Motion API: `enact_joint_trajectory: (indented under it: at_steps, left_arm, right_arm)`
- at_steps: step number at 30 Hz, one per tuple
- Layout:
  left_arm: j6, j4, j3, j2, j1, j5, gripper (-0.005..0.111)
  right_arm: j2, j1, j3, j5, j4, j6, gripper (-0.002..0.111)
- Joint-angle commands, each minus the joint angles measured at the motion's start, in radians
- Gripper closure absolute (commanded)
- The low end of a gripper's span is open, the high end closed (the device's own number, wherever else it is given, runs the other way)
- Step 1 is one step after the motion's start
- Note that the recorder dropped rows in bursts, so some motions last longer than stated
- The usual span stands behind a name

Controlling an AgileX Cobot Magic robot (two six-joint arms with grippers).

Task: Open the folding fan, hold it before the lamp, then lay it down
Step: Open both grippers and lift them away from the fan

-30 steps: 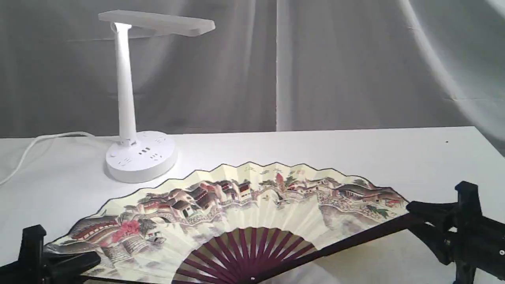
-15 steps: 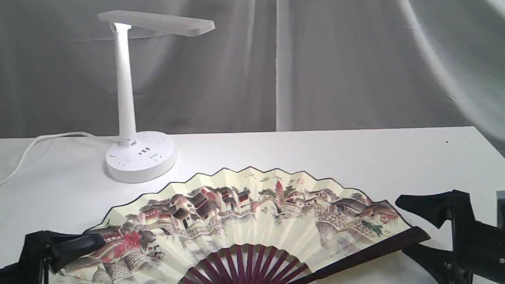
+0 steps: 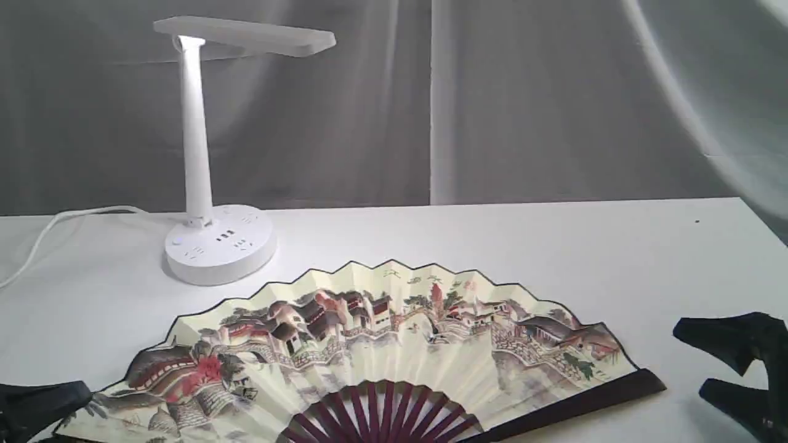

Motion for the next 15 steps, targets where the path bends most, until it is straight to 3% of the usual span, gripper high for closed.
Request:
enact_joint_trajectory:
  at_steps: [1, 3, 8, 11, 15]
  left_arm:
    - [0.054, -0.048, 0.003, -0.028, 0.005, -0.01, 0.053]
    - [0.102, -0.048, 0.003, -0.074, 0.005, 0.015, 0.068]
    - [0.114, -0.065, 0.009, -0.228, 0.003, 0.178, 0.092]
    - [0.124, -0.113, 0.023, -0.351, 0.003, 0.253, 0.096]
    - [0.118, -0.167, 0.023, -0.518, 0.003, 0.503, 0.096]
  right_arm:
    - [0.012, -0.01, 0.005, 0.178, 0.108, -0.163, 0.026]
    - [-0.011, -0.01, 0.005, 0.194, 0.158, -0.199, 0.029]
    - [-0.111, -0.005, 0.005, 0.192, 0.218, -0.273, 0.057]
    - [-0.187, 0.013, 0.005, 0.192, 0.218, -0.332, 0.071]
    - [-0.296, 0.052, 0.005, 0.192, 0.204, -0.445, 0.09]
